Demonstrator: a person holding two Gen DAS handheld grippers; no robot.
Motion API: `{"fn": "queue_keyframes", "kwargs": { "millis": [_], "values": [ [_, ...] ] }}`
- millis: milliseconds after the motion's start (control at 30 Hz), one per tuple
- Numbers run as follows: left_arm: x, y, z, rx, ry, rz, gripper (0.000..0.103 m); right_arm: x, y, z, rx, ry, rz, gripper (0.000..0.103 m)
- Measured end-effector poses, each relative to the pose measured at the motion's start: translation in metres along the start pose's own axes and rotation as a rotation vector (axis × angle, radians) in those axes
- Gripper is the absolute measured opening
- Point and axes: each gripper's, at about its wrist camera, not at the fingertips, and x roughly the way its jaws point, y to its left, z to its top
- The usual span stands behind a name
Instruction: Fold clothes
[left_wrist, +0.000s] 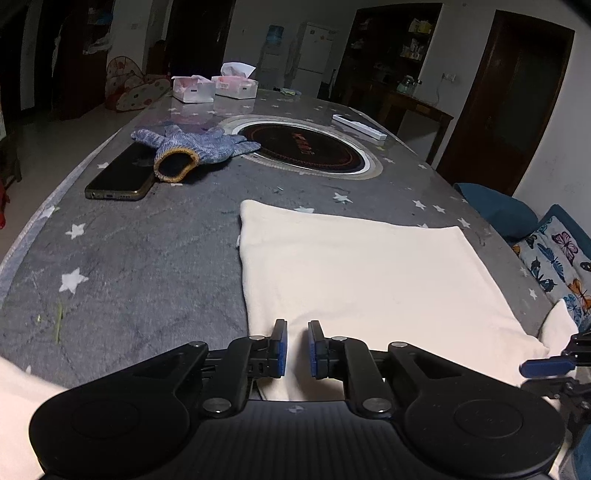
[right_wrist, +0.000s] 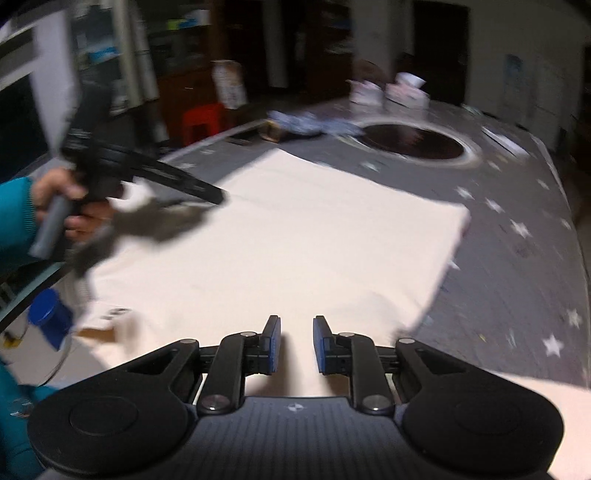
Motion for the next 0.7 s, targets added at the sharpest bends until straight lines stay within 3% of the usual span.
{"fn": "queue_keyframes", "kwargs": {
  "millis": [200, 300, 533, 700],
  "values": [
    [0.003, 0.002, 0.003, 0.002, -0.007, -0.004, 0.014, -0.008, -0.009, -0.007, -0.010, 0.002, -0.046, 0.018],
    [-0.006, -0.011, -0.003, 0.041, -0.006, -0.027, 0.018, -0.016, 0.003, -0.007, -0.046, 0.002, -0.025, 0.020],
    [-0.039, -0.067, -0.046, 0.245, -0.017, -0.175, 0.020, -0.020, 0.052, -0.008, -0.172, 0.003, 0.090, 0.023],
    [-0.055, -0.099, -0.081, 0.434, -0.024, -0.209, 0.026, -0.024, 0.075, -0.018, -0.270, 0.022, 0.087, 0.025]
  ]
}}
